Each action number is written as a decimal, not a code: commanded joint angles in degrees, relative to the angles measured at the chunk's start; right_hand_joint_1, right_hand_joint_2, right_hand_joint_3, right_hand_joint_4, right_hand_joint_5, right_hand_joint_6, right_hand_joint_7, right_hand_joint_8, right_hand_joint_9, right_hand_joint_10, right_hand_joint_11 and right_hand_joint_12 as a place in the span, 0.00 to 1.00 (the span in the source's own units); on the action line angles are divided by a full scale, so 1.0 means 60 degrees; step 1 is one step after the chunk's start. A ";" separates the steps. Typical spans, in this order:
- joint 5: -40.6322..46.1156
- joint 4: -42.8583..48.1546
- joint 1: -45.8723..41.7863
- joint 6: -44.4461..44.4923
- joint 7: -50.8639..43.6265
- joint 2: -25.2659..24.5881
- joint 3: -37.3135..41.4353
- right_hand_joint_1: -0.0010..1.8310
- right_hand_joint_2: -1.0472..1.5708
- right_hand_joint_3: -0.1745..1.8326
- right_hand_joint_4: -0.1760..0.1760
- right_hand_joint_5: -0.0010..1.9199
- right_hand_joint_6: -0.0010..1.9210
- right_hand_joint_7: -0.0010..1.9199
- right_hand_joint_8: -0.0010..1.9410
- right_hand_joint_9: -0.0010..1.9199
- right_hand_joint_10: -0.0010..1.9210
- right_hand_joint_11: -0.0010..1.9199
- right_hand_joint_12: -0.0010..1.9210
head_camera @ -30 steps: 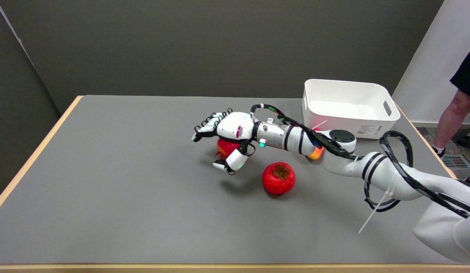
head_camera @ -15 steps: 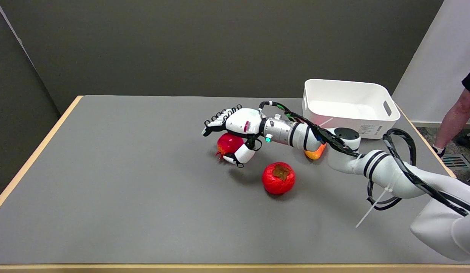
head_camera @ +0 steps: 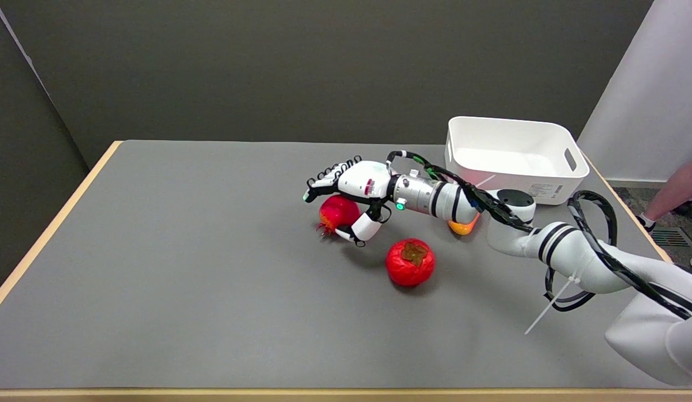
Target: Pick up the pomegranate.
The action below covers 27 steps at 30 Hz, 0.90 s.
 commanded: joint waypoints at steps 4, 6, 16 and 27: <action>0.0003 -0.0090 -0.0102 0.0112 -0.0008 0.0025 0.0039 0.45 0.64 0.58 0.81 0.15 0.31 0.20 0.22 0.17 0.40 0.13 0.72; 0.0003 -0.0077 -0.0102 0.0112 -0.0008 0.0025 0.0030 0.45 0.64 0.58 0.81 0.15 0.31 0.20 0.22 0.17 0.40 0.13 0.72; 0.0003 -0.0027 -0.0118 0.0102 -0.0021 0.0025 0.0030 0.50 0.64 0.58 0.81 0.16 0.32 0.22 0.24 0.20 0.44 0.14 0.73; -0.0010 0.0079 -0.0187 0.0005 -0.0034 0.0025 0.0048 0.51 0.69 0.55 0.82 0.20 0.45 0.30 0.35 0.27 0.55 0.19 0.78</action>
